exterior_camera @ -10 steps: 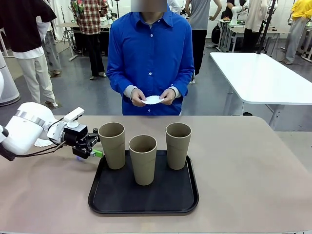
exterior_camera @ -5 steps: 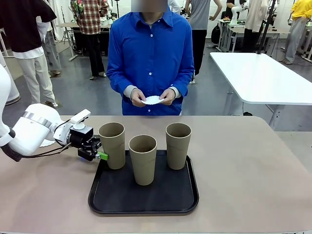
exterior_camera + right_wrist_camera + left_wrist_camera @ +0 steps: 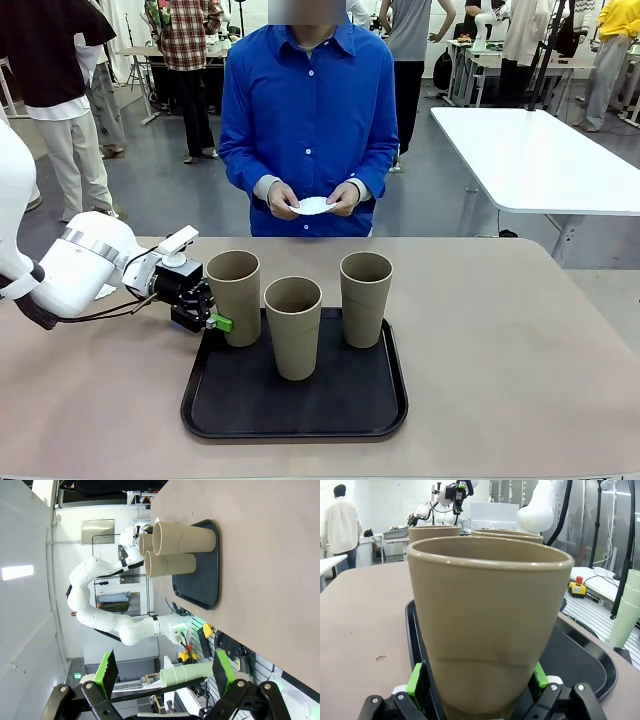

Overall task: Place coasters on the table and set cups on them.
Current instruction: Pick up one Reusable plastic cup and place it on a coaster set by the human.

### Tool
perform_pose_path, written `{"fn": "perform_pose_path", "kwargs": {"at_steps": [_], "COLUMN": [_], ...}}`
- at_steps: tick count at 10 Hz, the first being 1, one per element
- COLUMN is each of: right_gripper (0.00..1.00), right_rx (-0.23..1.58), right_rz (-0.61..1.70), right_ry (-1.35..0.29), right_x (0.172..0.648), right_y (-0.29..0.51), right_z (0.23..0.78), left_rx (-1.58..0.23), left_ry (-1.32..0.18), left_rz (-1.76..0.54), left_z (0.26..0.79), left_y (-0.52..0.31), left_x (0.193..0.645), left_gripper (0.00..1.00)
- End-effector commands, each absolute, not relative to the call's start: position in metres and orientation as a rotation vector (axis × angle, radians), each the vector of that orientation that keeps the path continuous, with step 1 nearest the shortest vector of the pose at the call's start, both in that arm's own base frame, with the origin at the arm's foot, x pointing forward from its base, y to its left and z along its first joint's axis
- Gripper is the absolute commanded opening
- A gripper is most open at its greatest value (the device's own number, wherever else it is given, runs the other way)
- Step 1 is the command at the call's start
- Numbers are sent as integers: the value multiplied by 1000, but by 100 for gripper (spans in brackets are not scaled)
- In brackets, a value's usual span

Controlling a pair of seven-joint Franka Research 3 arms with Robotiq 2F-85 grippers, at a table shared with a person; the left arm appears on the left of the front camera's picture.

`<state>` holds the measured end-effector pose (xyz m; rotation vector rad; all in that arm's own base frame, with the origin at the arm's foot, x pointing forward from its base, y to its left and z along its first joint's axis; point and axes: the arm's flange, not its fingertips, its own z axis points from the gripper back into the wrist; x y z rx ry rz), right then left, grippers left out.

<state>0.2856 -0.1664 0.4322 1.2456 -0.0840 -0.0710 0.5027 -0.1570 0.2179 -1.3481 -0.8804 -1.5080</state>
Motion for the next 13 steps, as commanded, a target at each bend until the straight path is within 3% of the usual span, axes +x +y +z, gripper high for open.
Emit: {"fn": "perform_pose_path", "kwargs": {"at_steps": [1,2,3,4,5,8,13], "right_gripper": [100,100,100,100,100,100,100], "right_rx": [1255,1255,1255,1255,1255,1255,1255], "right_rz": [-68,-68,-68,-68,-68,-68,-68], "right_ry": [-86,-86,-86,-86,-86,-86,-86], "right_x": [284,284,284,284,284,284,284], "right_y": [-166,-166,-166,-166,-166,-166,-166], "right_z": [432,432,432,432,432,432,432], "left_rx": [-1367,-1365,-1361,-1366,-1370,-1406,-1368], "left_ry": [-851,-854,-848,-840,-834,-830,-847], "left_rz": [-1533,-1535,-1539,-1536,-1537,-1565,-1559], "left_z": [217,218,218,219,219,245,394], "left_y": [-160,-160,-159,-159,-159,-163,-174], "left_x": [507,506,505,505,504,482,447], "left_gripper": [41,41,0,36,0,0,0]}}
